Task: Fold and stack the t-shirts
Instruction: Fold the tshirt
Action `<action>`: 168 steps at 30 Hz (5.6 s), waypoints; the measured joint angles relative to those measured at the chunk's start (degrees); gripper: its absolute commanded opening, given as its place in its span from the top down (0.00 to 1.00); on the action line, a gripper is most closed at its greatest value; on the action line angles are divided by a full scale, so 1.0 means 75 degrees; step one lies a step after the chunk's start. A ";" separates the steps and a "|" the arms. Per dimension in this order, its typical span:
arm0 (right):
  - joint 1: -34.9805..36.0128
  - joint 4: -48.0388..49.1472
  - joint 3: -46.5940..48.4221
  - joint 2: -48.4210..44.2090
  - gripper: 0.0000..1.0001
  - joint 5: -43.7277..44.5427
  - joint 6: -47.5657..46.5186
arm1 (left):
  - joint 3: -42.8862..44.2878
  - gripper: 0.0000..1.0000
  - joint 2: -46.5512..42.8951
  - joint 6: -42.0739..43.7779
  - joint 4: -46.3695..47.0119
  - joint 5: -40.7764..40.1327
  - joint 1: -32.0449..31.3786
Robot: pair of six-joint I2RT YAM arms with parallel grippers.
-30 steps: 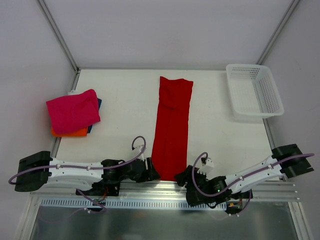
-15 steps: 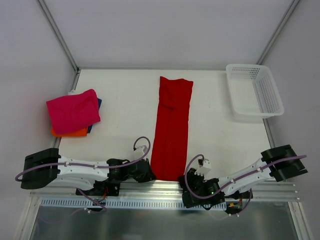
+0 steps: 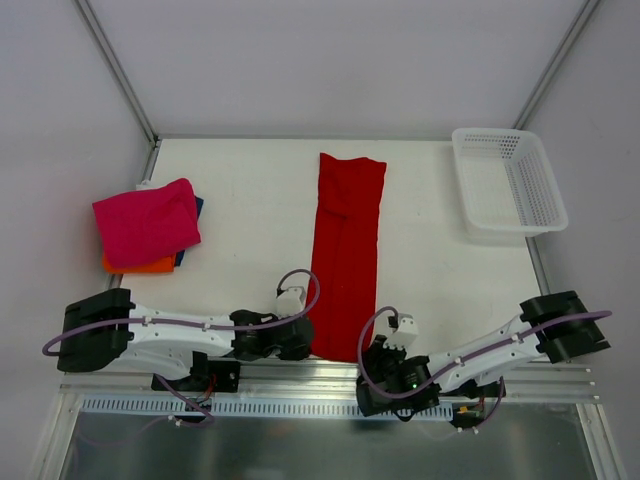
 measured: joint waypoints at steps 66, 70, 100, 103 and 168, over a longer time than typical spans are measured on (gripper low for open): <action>-0.7886 0.2652 0.3430 0.2763 0.88 -0.2512 -1.0040 | 0.5263 1.00 0.3963 0.5284 -0.0848 -0.0134 0.4083; -0.8186 0.2681 0.3689 0.2964 0.88 -0.2658 -1.0270 | 0.5569 1.00 0.4296 0.5426 -0.0775 0.0050 0.4342; -0.9530 0.2766 0.5257 0.3963 0.36 -0.3366 -1.1462 | 0.7006 0.01 0.5595 0.5925 -0.0624 0.0662 0.5272; -0.9620 0.2754 0.5537 0.4132 0.35 -0.3369 -1.1747 | 0.7399 0.01 0.5872 0.6030 -0.0656 0.0560 0.5351; -0.9428 0.3281 0.6761 0.5607 0.99 -0.5485 -1.1686 | 0.4130 1.00 0.4470 0.4503 0.1131 0.0638 0.4462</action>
